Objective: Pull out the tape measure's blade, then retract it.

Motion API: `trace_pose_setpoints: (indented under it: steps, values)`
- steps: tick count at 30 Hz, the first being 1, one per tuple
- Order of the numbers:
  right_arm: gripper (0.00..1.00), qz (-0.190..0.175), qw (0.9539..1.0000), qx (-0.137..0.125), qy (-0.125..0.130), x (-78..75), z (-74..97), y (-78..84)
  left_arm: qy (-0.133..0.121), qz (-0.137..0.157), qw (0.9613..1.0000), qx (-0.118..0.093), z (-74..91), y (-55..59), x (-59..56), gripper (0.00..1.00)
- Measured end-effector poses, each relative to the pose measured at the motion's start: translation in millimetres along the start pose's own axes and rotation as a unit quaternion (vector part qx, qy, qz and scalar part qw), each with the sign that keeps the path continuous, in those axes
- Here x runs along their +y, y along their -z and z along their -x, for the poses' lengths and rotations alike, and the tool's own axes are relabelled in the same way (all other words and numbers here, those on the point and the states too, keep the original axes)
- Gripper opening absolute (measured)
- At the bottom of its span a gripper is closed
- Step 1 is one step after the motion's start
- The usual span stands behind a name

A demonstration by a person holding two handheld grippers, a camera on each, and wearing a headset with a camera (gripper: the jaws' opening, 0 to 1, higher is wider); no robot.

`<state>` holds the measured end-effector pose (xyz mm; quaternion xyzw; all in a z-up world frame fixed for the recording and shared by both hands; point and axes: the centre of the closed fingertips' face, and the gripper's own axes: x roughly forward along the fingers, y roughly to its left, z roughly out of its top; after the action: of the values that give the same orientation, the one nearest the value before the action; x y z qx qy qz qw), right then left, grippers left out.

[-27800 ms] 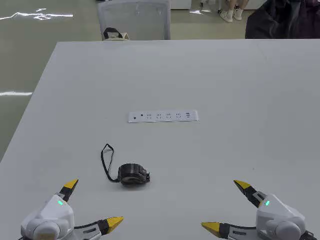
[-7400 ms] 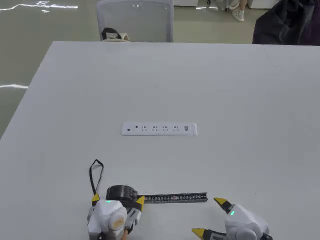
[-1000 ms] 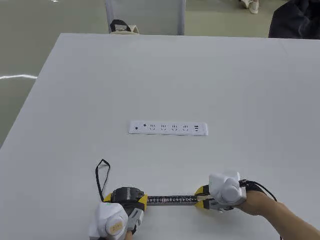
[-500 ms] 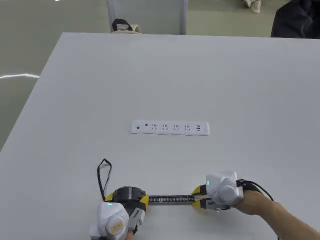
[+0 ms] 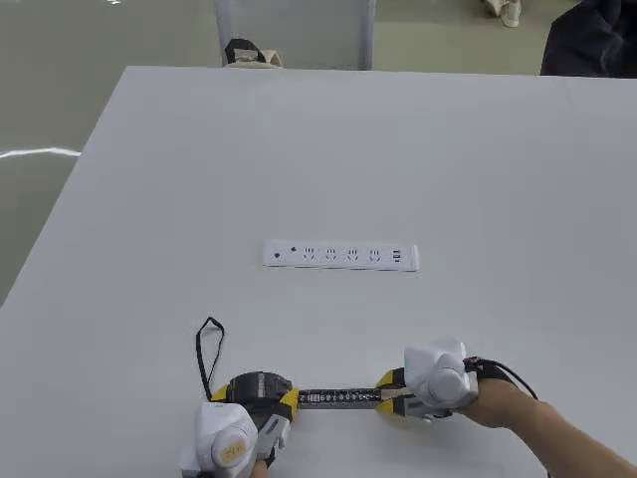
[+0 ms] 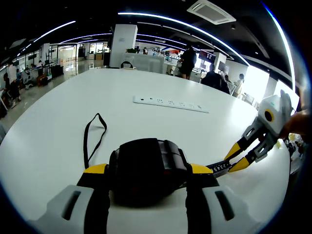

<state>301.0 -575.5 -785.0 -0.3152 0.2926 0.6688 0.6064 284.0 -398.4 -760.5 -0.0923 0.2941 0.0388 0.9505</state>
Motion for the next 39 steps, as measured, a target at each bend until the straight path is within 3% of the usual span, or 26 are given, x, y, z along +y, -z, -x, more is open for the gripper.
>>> trace_pose_setpoints:
  steps: [39]
  values:
    - [0.12,0.018,0.9996,-0.020,-0.012,5.5,-31.5,-44.2,0.013,0.014,0.9998,0.003,-3.7,2.4,3.5,0.60]
